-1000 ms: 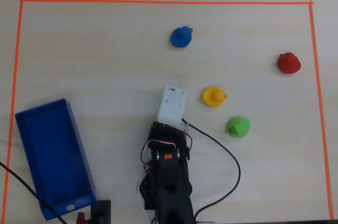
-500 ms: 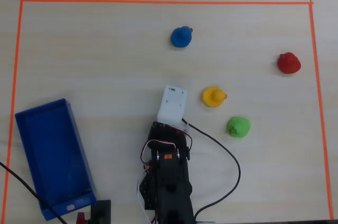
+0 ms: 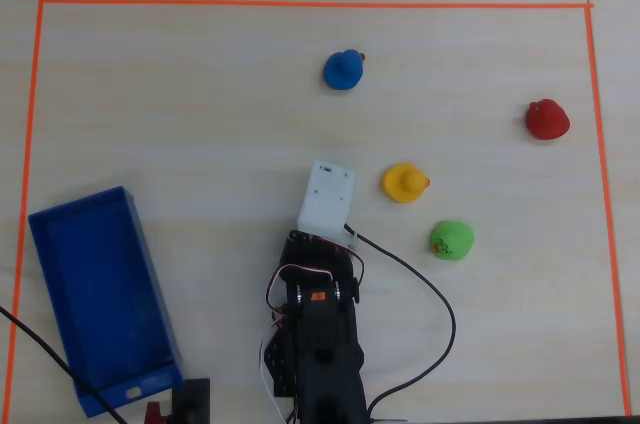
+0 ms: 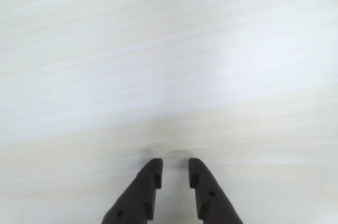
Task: Grasp green duck and put it into box.
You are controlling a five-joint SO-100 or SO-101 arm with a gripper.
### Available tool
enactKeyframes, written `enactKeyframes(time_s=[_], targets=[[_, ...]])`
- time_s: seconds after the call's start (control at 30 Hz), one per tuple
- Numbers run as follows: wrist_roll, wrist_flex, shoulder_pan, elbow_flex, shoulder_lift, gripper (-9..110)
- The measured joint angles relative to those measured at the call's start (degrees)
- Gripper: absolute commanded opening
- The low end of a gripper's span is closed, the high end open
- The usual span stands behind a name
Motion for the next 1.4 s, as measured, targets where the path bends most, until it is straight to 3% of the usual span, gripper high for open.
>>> enactKeyframes(time_s=[0.7, 1.03, 1.13, 1.3, 1.4], targets=[[0.00, 0.00, 0.00, 0.00, 0.00, 0], [-0.35, 0.00, 5.19, -0.79, -0.53, 3], [-0.35, 1.14, 6.86, -5.27, -4.57, 13], [-2.99, 7.03, 9.32, -22.59, -17.93, 21], [-5.98, 11.69, 12.92, -35.86, -28.30, 33]])
